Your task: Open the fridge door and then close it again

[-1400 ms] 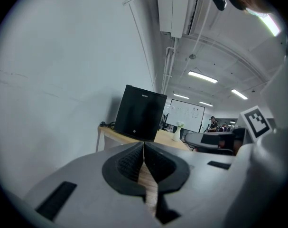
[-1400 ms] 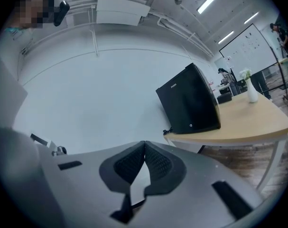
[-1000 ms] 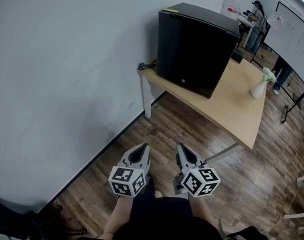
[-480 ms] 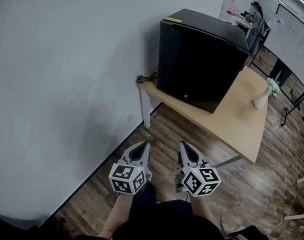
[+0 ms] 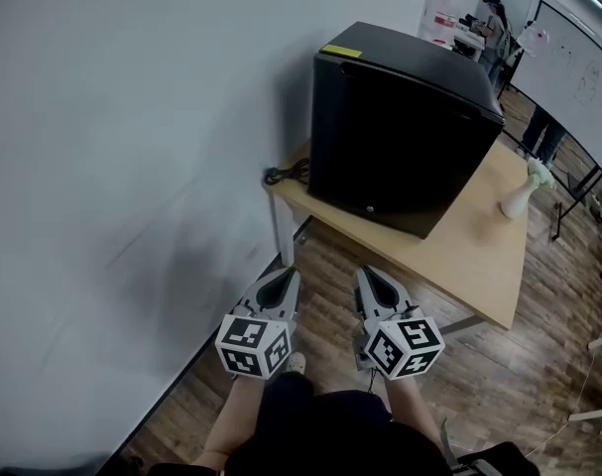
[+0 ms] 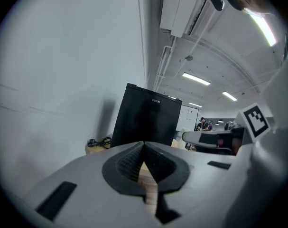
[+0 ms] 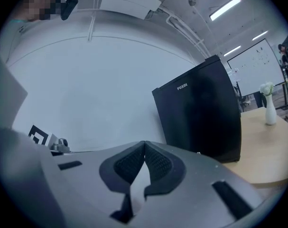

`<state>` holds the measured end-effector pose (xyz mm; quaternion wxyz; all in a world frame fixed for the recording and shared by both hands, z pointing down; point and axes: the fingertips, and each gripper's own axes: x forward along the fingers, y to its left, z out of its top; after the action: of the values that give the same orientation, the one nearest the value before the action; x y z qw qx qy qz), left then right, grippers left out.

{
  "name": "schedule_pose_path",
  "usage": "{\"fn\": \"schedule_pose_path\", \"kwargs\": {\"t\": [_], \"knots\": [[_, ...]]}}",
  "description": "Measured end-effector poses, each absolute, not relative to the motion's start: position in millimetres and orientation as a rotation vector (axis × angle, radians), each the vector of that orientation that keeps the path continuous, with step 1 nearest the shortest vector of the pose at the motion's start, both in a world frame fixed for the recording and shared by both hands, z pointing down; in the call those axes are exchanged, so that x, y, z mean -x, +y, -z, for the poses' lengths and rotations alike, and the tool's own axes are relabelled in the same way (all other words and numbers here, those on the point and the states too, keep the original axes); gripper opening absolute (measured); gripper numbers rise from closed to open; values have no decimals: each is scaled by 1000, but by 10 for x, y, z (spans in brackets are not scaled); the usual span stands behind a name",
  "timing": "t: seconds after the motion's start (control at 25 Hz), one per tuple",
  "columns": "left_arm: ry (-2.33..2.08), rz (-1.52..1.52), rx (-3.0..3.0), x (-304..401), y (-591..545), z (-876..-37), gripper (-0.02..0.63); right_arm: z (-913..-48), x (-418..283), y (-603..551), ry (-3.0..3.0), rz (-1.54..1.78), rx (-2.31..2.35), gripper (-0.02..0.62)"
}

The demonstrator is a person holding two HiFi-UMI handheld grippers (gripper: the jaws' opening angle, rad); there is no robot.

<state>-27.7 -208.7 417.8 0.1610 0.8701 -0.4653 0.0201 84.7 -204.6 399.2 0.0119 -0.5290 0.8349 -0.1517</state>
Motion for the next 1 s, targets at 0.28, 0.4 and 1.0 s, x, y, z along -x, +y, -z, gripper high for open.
{"fn": "schedule_pose_path", "kwargs": {"t": [0.28, 0.4, 1.0], "knots": [[-1292, -49, -2524, 368, -2499, -4124, 6, -3730, -783, -2507, 2610, 275, 1703, -9], [-1285, -44, -2545, 400, -2671, -4083, 5, -3506, -804, -2757, 2603, 167, 1721, -9], [-1283, 40, -2592, 587, -3419, -3889, 6, -2234, -672, -3926, 2740, -519, 1813, -8]]}}
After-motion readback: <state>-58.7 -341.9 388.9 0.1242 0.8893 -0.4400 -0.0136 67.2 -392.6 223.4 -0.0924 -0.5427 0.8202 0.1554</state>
